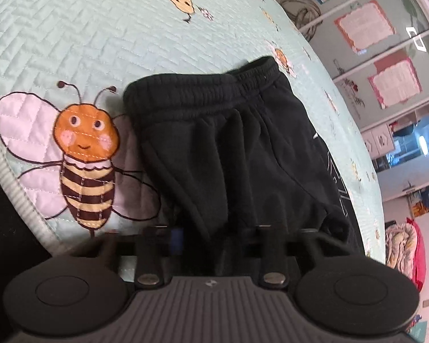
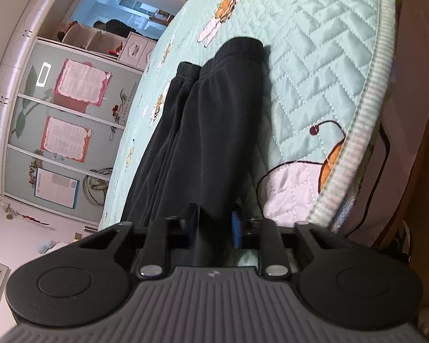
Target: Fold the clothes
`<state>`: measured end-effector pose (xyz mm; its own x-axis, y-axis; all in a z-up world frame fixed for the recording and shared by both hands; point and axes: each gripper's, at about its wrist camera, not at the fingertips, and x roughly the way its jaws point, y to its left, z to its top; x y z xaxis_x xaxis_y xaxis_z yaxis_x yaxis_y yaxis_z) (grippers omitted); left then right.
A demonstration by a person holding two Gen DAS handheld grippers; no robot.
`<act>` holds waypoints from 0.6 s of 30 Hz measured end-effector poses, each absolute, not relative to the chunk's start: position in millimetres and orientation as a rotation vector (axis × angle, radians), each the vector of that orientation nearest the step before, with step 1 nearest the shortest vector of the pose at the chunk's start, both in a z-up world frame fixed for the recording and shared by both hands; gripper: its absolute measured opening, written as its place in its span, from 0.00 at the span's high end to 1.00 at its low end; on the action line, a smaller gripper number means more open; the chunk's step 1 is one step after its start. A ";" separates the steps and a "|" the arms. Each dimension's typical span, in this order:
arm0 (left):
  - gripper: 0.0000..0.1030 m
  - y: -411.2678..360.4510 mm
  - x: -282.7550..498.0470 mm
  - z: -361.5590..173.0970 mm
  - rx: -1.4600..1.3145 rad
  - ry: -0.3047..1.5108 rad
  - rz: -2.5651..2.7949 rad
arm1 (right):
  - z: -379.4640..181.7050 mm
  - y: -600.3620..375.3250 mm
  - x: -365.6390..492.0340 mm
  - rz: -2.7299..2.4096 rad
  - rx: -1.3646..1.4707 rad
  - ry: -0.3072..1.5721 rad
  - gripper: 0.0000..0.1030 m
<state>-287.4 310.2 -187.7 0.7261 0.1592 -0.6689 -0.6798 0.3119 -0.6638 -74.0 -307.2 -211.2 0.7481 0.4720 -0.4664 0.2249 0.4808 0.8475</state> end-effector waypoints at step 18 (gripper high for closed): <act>0.91 335.7 -257.3 -93.9 -1.058 0.336 0.488 | -107.7 -295.5 -46.4 0.264 1.058 0.539 0.98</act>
<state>-257.3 335.7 -93.9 0.8450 0.2203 -0.4873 -0.5339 0.4005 -0.7447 -46.4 -295.5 -107.7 0.8412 0.4552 -0.2919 0.0477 0.4753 0.8785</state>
